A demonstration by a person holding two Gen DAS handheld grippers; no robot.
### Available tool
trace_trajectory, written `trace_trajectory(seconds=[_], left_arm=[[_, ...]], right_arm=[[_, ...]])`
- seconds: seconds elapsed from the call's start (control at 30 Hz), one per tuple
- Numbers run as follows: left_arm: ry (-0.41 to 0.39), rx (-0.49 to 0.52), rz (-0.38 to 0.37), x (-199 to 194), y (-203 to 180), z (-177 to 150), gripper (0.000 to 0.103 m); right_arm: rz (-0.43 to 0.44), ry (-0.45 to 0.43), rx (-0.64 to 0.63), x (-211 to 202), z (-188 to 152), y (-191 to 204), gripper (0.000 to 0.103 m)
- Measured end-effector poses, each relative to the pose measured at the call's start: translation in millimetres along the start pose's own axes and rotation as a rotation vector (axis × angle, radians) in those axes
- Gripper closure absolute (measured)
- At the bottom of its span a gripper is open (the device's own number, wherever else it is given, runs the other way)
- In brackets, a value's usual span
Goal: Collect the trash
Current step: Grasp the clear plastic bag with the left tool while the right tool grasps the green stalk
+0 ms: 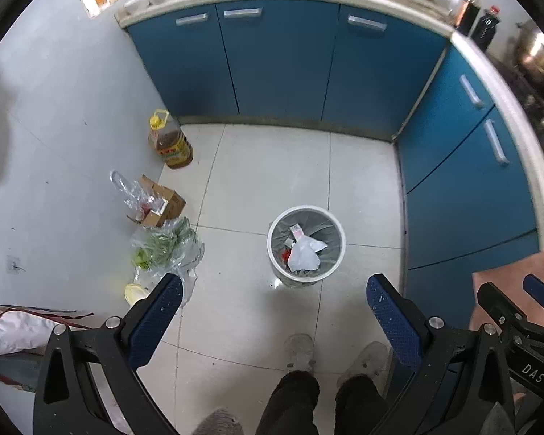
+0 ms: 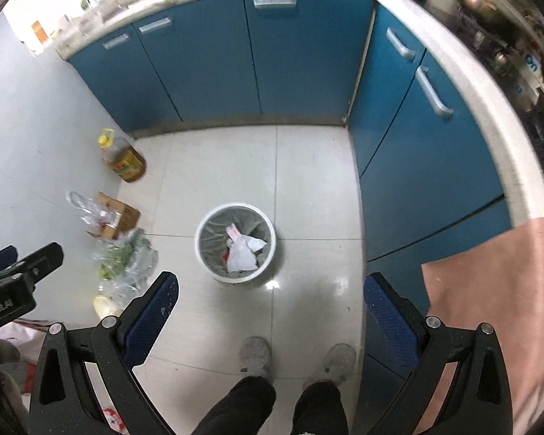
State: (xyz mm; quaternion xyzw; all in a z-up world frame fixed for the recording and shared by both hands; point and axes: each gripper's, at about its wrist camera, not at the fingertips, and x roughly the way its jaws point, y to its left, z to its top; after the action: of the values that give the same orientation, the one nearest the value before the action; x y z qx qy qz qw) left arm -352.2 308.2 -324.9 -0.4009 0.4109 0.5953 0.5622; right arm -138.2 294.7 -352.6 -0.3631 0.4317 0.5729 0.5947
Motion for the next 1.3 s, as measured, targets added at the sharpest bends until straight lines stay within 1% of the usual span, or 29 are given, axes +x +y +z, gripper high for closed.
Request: trace_trajectory(seconds=[0.17,0.23,0.33,0.4,0.47,0.53,0.57,0.67,0.77,0.83,0.87,0.93,1.03,1.1,1.13,1.2,1.27,1.3], left_arm=[[-0.032,0.011,-0.019,-59.9,-5.7,-10.1,0.000],[-0.038,0.012,-0.022,-77.0,-6.2,-15.8,0.000],[-0.047,0.011,-0.035,-93.3,-7.6,-23.9,0.000],[-0.061,0.014,-0.020,-103.4,-11.7,-26.0,0.000],[-0.092,0.034,0.009,-113.8,-20.6,-24.6,0.000],[-0.121,0.052,0.043,-121.9,-32.3,-21.1,0.000],[-0.140,0.066,0.049,-128.3,-40.4,-18.8,0.000],[-0.186,0.114,0.014,-139.1,-74.4,-11.0,0.000],[-0.210,0.183,-0.019,-143.8,-122.6,-6.1,0.000],[-0.196,0.243,-0.049,-140.9,-162.5,-7.2,0.000],[-0.181,0.287,-0.061,-137.9,-187.8,-9.3,0.000],[-0.161,0.388,-0.086,-132.8,-239.1,-17.9,0.000],[-0.130,0.546,-0.132,-132.2,-313.0,-37.4,0.000],[-0.103,0.684,-0.167,-130.5,-372.9,-61.4,0.000],[-0.092,0.732,-0.181,-129.9,-393.5,-70.3,0.000],[-0.069,0.830,-0.201,-127.2,-442.1,-93.7,0.000],[-0.018,0.901,-0.222,-119.1,-487.6,-113.2,0.000],[0.011,0.934,-0.227,-113.0,-509.6,-123.1,0.000]], right_arm=[[0.037,-0.044,-0.004,-68.0,-6.1,2.9,0.000],[0.048,-0.060,-0.004,-93.0,-8.9,-0.1,0.000],[0.076,-0.075,0.009,-119.4,-13.4,-6.4,0.000],[0.103,-0.087,0.032,-133.3,-17.7,-12.0,0.000],[0.134,-0.102,0.073,-142.8,-21.6,-20.2,0.000],[0.178,-0.113,0.146,-156.1,-25.9,-39.1,0.000],[0.178,-0.122,0.182,-160.7,-27.5,-49.2,0.000],[0.159,-0.159,0.274,-180.7,-33.8,-88.7,0.000],[0.093,-0.194,0.404,-199.6,-51.9,-142.0,0.000],[0.033,-0.197,0.502,-208.0,-71.2,-186.8,0.000],[-0.007,-0.187,0.571,-211.4,-85.7,-215.2,0.000],[-0.060,-0.168,0.673,-212.8,-109.6,-260.3,0.000],[-0.184,-0.130,0.838,-215.3,-155.9,-339.1,0.000],[-0.239,-0.102,0.920,-210.5,-185.5,-386.7,0.000],[-0.254,-0.091,0.948,-206.7,-196.8,-405.5,0.000],[-0.264,-0.058,1.010,-190.3,-221.3,-444.7,0.004],[-0.259,-0.030,1.043,-171.3,-235.5,-476.3,0.020],[-0.252,-0.009,1.051,-156.1,-243.1,-492.1,0.022]])
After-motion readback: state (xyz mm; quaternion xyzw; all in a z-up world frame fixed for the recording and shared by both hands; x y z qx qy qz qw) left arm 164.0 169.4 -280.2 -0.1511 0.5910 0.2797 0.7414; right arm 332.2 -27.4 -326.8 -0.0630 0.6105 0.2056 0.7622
